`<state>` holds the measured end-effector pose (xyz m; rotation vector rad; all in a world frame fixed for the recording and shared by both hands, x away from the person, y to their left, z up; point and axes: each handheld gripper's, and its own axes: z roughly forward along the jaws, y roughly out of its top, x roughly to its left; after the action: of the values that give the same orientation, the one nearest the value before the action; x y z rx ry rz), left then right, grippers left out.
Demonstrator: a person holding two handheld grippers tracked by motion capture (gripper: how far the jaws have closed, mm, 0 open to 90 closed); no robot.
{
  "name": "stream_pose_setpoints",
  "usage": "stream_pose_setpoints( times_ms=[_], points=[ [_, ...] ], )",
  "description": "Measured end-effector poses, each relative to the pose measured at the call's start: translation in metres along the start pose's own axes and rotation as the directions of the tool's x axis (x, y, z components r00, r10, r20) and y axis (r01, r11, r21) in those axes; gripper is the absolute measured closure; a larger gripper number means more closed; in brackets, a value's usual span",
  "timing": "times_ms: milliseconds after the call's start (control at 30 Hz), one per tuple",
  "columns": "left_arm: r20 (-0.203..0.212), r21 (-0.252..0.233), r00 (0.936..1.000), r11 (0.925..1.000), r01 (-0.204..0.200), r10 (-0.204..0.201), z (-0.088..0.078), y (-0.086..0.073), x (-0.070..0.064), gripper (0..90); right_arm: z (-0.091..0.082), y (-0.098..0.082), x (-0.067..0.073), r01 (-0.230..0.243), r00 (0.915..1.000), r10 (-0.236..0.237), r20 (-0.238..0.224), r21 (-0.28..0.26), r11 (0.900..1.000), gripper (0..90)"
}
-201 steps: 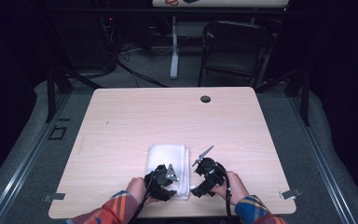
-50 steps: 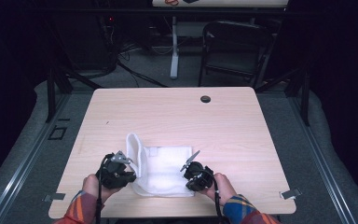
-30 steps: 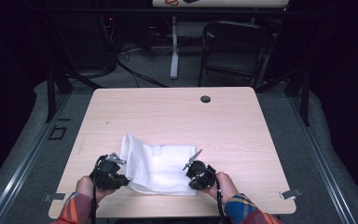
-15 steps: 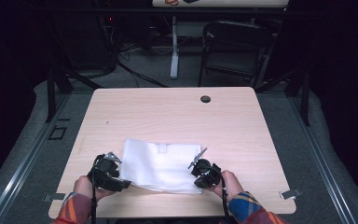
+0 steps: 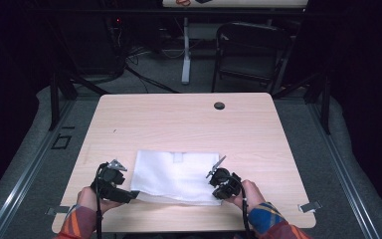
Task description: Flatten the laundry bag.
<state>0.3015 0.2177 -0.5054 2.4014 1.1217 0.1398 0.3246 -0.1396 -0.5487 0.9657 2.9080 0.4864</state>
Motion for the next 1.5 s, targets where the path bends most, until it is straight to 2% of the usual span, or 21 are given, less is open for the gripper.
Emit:
stream_pose_setpoints(
  times_ms=[300, 367, 433, 467, 533, 567, 633, 700, 733, 767, 900, 1067, 1100, 1167, 1200, 1233, 1367, 1433, 1500],
  points=[
    [-0.003, -0.009, 1.0000, 1.0000, -0.003, 0.003, -0.003, 0.000, 0.002, 20.5, -0.003, -0.004, -0.006, -0.008, 0.9999, 0.008, 0.007, 0.011, 1.000, 86.4],
    [-0.002, -0.028, 1.0000, 0.9996, 0.004, -0.004, -0.005, 0.000, 0.002, 20.2, -0.003, -0.004, -0.006, -0.004, 1.0000, 0.004, 0.006, 0.014, 1.000, 84.0],
    [0.016, -0.050, 0.9997, 0.9986, -0.018, 0.019, -0.005, 0.001, 0.001, 20.1, -0.006, -0.003, -0.006, 0.001, 0.9999, -0.001, -0.011, 0.008, 1.000, 77.0],
    [0.014, -0.051, 0.9995, 0.9984, -0.026, 0.027, -0.004, 0.003, -0.002, 20.1, -0.007, -0.003, -0.006, 0.004, 1.0000, -0.004, -0.001, -0.009, 1.000, 74.8],
    [0.021, -0.062, 0.9978, 0.9962, -0.061, 0.063, -0.002, 0.005, -0.006, 19.6, -0.011, -0.002, -0.004, 0.022, 0.9998, -0.022, 0.000, -0.028, 0.999, 68.9],
    [0.016, -0.062, 0.9976, 0.9958, -0.067, 0.068, 0.000, 0.006, -0.009, 20.1, -0.013, -0.001, -0.003, 0.018, 0.9998, -0.018, -0.008, -0.049, 0.999, 65.7],
    [0.045, -0.060, 0.9948, 0.9942, -0.089, 0.092, 0.004, 0.009, -0.012, 19.5, -0.016, 0.000, 0.000, 0.029, 0.9995, -0.030, -0.009, -0.065, 0.997, 60.5],
    [0.041, -0.063, 0.9931, 0.9923, -0.107, 0.109, 0.010, 0.013, -0.017, 19.5, -0.018, 0.001, 0.003, 0.045, 0.9988, -0.046, -0.013, -0.077, 0.996, 55.6],
    [0.063, -0.064, 0.9906, 0.9910, -0.118, 0.122, 0.012, 0.015, -0.019, 19.6, -0.018, 0.002, 0.005, 0.049, 0.9985, -0.051, -0.019, -0.085, 0.995, 53.3],
    [0.058, -0.066, 0.9896, 0.9896, -0.128, 0.132, 0.015, 0.017, -0.021, 19.9, -0.018, 0.003, 0.007, 0.060, 0.9980, -0.061, -0.014, -0.084, 0.995, 51.9],
    [0.091, -0.065, 0.9770, 0.9802, -0.187, 0.192, 0.027, 0.027, -0.033, 22.0, -0.015, 0.007, 0.015, 0.079, 0.9961, -0.082, -0.034, -0.088, 0.993, 50.9],
    [0.133, -0.050, 0.9614, 0.9704, -0.236, 0.241, 0.043, 0.038, -0.046, 26.5, -0.011, 0.010, 0.017, 0.088, 0.9956, -0.090, -0.024, -0.071, 0.994, 49.0],
    [0.143, -0.044, 0.9559, 0.9666, -0.253, 0.256, 0.046, 0.039, -0.047, 28.5, -0.010, 0.010, 0.017, 0.084, 0.9960, -0.086, -0.025, -0.073, 0.994, 49.2],
    [0.150, -0.044, 0.9537, 0.9653, -0.257, 0.261, 0.052, 0.042, -0.049, 31.2, -0.008, 0.011, 0.018, 0.093, 0.9952, -0.095, -0.023, -0.065, 0.993, 48.9],
    [0.162, -0.035, 0.9479, 0.9615, -0.272, 0.274, 0.055, 0.044, -0.050, 33.1, -0.007, 0.012, 0.018, 0.095, 0.9951, -0.097, -0.021, -0.061, 0.994, 49.3],
    [0.163, -0.034, 0.9478, 0.9616, -0.272, 0.274, 0.059, 0.045, -0.052, 35.6, -0.006, 0.012, 0.019, 0.096, 0.9949, -0.097, -0.026, -0.061, 0.994, 50.0],
    [0.196, 0.014, 0.9284, 0.9459, -0.324, 0.315, 0.072, 0.050, -0.058, 42.4, 0.001, 0.015, 0.022, 0.116, 0.9927, -0.118, -0.027, -0.042, 0.992, 55.9],
    [0.197, 0.041, 0.9242, 0.9390, -0.341, 0.327, 0.078, 0.051, -0.061, 47.3, 0.003, 0.015, 0.023, 0.116, 0.9928, -0.117, -0.024, -0.035, 0.993, 60.3],
    [0.205, 0.060, 0.9160, 0.9297, -0.363, 0.345, 0.083, 0.052, -0.064, 52.9, 0.005, 0.014, 0.023, 0.118, 0.9927, -0.118, -0.022, -0.028, 0.993, 64.0]
  ],
)
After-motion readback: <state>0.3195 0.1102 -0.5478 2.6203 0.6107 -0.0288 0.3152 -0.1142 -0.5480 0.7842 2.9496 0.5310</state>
